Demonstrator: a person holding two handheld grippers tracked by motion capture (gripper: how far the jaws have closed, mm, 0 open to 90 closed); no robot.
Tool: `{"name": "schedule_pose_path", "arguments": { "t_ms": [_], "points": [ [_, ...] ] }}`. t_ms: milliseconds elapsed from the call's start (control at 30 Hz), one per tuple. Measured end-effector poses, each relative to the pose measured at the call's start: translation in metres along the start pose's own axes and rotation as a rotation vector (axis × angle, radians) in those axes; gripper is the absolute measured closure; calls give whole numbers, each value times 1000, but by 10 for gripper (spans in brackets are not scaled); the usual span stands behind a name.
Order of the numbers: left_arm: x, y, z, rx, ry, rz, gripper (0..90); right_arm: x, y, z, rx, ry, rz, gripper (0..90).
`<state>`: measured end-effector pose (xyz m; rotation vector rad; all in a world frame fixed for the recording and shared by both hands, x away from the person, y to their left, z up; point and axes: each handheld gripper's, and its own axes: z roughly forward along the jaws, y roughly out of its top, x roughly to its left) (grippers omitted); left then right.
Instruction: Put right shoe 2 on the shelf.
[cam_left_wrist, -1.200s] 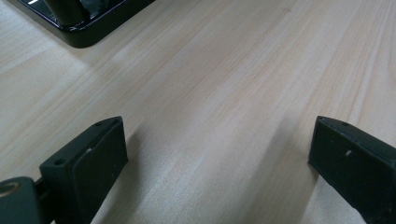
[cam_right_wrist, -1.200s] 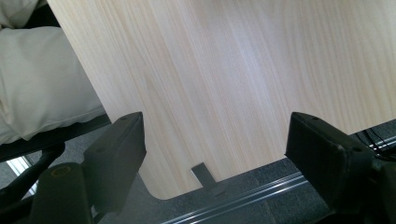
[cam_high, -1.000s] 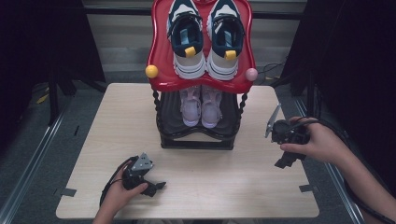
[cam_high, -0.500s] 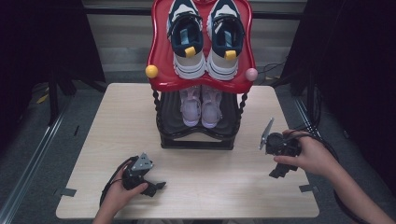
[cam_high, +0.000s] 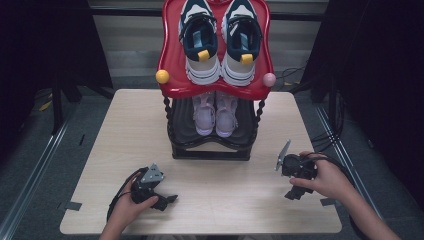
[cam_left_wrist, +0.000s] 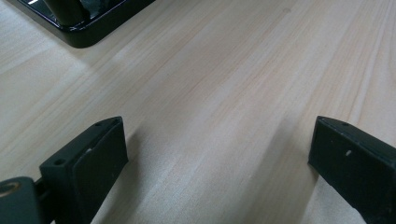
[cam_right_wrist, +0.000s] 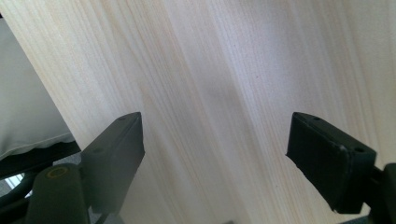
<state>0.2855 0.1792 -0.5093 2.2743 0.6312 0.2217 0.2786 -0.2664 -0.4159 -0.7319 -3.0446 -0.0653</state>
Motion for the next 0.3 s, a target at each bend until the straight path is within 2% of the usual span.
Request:
{"name": "schedule_pose_path", "arguments": {
  "t_ms": [133,167,200,300],
  "points": [
    [0,0,0,0,-1,-1,38,0,-3,8,-44,1,2,177],
    [0,0,0,0,0,0,38,3,-4,9,-56,10,29,176],
    [0,0,0,0,0,0,38,3,-4,11,-74,16,29,173],
    [0,0,0,0,0,0,38,5,-7,18,-116,25,70,171]
  ]
}}
